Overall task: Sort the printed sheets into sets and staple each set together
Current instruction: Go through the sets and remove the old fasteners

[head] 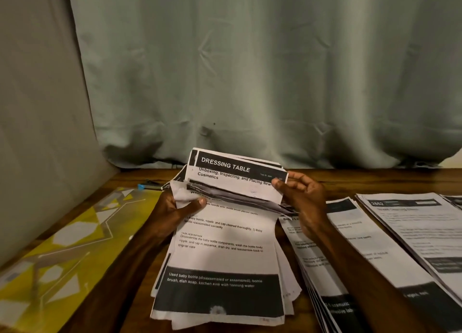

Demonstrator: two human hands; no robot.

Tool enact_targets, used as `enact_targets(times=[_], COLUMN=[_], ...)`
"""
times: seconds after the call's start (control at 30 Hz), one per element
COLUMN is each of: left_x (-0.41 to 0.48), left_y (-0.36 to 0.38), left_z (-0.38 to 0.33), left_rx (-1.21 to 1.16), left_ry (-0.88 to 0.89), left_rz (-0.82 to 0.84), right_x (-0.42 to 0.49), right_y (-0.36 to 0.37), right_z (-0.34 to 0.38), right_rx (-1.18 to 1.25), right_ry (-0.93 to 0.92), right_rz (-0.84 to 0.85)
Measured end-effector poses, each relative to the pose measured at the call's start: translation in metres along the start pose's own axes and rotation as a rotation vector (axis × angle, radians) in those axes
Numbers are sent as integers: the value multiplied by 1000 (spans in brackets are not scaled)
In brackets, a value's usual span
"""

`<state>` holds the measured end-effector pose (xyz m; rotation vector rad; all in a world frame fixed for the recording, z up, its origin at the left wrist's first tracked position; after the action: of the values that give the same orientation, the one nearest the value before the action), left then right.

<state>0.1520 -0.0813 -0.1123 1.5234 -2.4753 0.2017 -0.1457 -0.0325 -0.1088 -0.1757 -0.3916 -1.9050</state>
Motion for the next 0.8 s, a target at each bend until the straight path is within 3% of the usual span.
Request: enact_targets(times=[0.4,0.53,0.7,0.8], left_x=[1,3,6,5], left_y=[-1,-4,-8,-10], left_z=[0,0,3,2], left_rx=[9,19,52,61], left_ry=[0,27,44,45], left_rz=[-46,-72,-109,-158], right_x=[-2,0,-5,-5], right_y=[-5,-5,-2,-2], right_z=[9,5,5,2], right_rx=[49,84,-37,-73], right_ry=[-51,-62,-156,-121], right_rz=[17,158,297,397])
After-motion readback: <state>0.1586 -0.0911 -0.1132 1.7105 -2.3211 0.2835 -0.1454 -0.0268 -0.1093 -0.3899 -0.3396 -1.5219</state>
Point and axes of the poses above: each hand's wrist, its own x-axis towards the middle knuckle, its own y-axis out of the palm, z = x × y, the point moved 2 cm from there along x, towards the middle knuckle, and after that the axes turned 7 degrees about z, right-handed, at the moved point
